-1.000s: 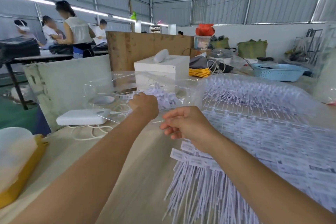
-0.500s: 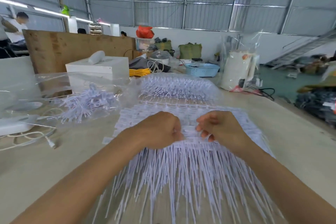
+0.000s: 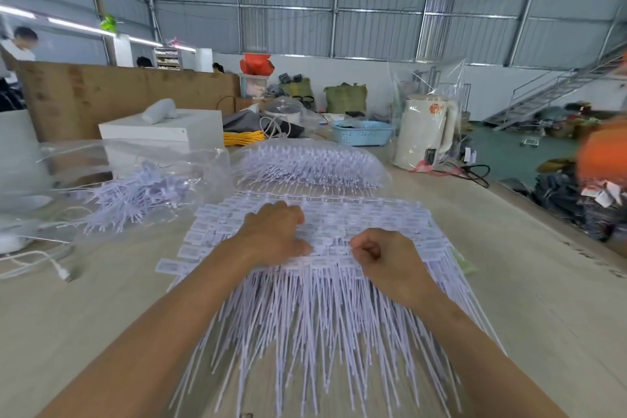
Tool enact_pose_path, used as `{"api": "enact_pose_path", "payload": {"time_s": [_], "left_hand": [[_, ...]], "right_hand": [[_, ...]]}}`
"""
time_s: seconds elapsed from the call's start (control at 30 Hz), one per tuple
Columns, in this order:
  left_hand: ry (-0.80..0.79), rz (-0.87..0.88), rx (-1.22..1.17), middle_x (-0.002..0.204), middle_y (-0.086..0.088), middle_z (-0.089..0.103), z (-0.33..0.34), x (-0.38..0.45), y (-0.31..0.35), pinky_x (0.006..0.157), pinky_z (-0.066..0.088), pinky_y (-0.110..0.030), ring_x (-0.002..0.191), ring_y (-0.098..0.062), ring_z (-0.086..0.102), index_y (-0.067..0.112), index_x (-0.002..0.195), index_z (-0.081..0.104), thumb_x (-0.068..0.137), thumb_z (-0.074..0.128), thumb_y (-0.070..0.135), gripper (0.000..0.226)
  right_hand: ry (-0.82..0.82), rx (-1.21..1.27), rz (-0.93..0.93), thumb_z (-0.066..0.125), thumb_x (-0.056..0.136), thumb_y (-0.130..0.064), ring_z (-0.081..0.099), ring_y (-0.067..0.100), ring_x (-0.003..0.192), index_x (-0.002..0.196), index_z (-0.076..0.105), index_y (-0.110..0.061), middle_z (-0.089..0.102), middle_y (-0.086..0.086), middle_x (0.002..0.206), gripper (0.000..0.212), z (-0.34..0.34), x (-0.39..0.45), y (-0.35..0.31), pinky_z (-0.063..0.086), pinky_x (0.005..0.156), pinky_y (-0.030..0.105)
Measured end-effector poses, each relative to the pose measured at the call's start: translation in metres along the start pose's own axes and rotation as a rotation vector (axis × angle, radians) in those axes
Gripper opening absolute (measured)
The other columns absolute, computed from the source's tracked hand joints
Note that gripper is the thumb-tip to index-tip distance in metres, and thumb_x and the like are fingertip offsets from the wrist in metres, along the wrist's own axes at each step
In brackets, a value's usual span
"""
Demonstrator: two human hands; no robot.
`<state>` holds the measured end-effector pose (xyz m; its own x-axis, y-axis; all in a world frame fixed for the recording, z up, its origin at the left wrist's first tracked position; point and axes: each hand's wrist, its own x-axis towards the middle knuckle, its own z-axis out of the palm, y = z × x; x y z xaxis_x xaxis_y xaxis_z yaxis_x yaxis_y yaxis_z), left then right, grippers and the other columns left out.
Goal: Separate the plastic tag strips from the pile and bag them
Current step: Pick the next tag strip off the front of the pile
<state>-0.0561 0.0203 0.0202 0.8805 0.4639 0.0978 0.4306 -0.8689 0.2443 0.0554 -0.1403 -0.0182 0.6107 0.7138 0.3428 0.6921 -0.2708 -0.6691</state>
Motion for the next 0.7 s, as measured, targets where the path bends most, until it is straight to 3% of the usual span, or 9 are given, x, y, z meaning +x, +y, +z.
{"api": "enact_pose_path", "payload": {"time_s": [0.1,0.2,0.27,0.33,0.37,0.43,0.57,0.63,0.7], "left_hand": [[-0.022,0.018,-0.078,0.092,0.01,0.055,0.002,0.006,-0.004,0.099,0.038,-0.043,0.097,-0.015,0.053,0.025,0.094,0.057,0.086,0.065,0.038,0.017],[-0.055,0.069,-0.06,0.083,0.015,0.052,-0.002,0.011,-0.008,0.094,0.038,-0.041,0.088,-0.012,0.051,0.027,0.088,0.054,0.085,0.065,0.039,0.017],[-0.062,0.112,-0.126,0.081,0.014,0.051,-0.012,0.012,-0.008,0.084,0.04,-0.036,0.083,-0.014,0.051,0.026,0.086,0.052,0.085,0.066,0.037,0.018],[-0.054,0.181,-0.264,0.077,0.009,0.054,-0.022,0.011,-0.003,0.07,0.044,-0.033,0.075,-0.017,0.053,0.024,0.083,0.05,0.086,0.067,0.03,0.018],[-0.043,0.222,-0.313,0.075,0.007,0.058,-0.026,0.01,0.003,0.066,0.046,-0.032,0.072,-0.018,0.055,0.024,0.082,0.05,0.086,0.067,0.027,0.017],[-0.004,0.308,-0.335,0.07,0.005,0.064,-0.029,0.007,0.018,0.06,0.044,-0.027,0.065,-0.014,0.058,0.029,0.08,0.051,0.085,0.067,0.026,0.018],[0.034,0.348,-0.39,0.081,-0.001,0.067,-0.032,0.004,0.036,0.067,0.046,-0.028,0.075,-0.016,0.063,0.033,0.091,0.052,0.083,0.07,0.023,0.022],[0.012,0.292,-0.424,0.085,-0.001,0.068,-0.032,0.004,0.035,0.072,0.047,-0.029,0.077,-0.014,0.062,0.026,0.095,0.056,0.084,0.069,0.026,0.017],[0.017,0.261,-0.401,0.074,0.004,0.069,-0.029,0.004,0.034,0.069,0.046,-0.027,0.07,-0.011,0.06,0.016,0.088,0.066,0.087,0.065,0.028,0.012]], "right_hand": [[0.006,-0.027,-0.012,0.053,0.094,-0.009,0.053,-0.001,0.071,0.101,0.065,-0.009,0.057,-0.007,0.085,0.014,0.001,0.0,0.002,0.047,0.08,0.015],[0.011,-0.018,-0.023,0.054,0.093,-0.008,0.051,-0.004,0.064,0.099,0.066,-0.007,0.054,-0.014,0.075,0.014,0.003,0.001,0.005,0.045,0.069,0.008],[0.022,0.011,-0.027,0.054,0.094,-0.011,0.051,0.0,0.063,0.1,0.066,-0.005,0.055,-0.01,0.072,0.014,0.003,0.002,0.006,0.048,0.069,0.014],[0.05,0.139,-0.025,0.055,0.094,-0.018,0.052,0.013,0.063,0.101,0.065,-0.006,0.059,0.003,0.072,0.018,0.002,0.002,0.001,0.051,0.071,0.035],[0.073,0.239,-0.025,0.056,0.093,-0.022,0.051,0.016,0.062,0.101,0.065,-0.009,0.06,0.006,0.07,0.017,0.001,0.001,-0.003,0.05,0.068,0.038],[0.086,0.441,-0.046,0.058,0.091,-0.023,0.054,0.012,0.059,0.094,0.067,-0.02,0.062,-0.004,0.063,0.01,-0.001,0.001,-0.012,0.047,0.059,0.028],[0.058,0.756,-0.019,0.055,0.092,-0.008,0.059,0.011,0.055,0.088,0.068,-0.01,0.067,0.001,0.064,0.014,-0.012,0.0,-0.021,0.047,0.051,0.021],[0.054,0.792,-0.009,0.055,0.091,-0.003,0.056,0.01,0.05,0.084,0.067,-0.006,0.065,0.002,0.059,0.014,-0.017,0.001,-0.023,0.045,0.048,0.02],[0.028,0.744,-0.016,0.057,0.09,0.0,0.055,0.009,0.048,0.082,0.068,-0.005,0.065,0.003,0.06,0.014,-0.021,0.003,-0.024,0.045,0.045,0.02]]}}
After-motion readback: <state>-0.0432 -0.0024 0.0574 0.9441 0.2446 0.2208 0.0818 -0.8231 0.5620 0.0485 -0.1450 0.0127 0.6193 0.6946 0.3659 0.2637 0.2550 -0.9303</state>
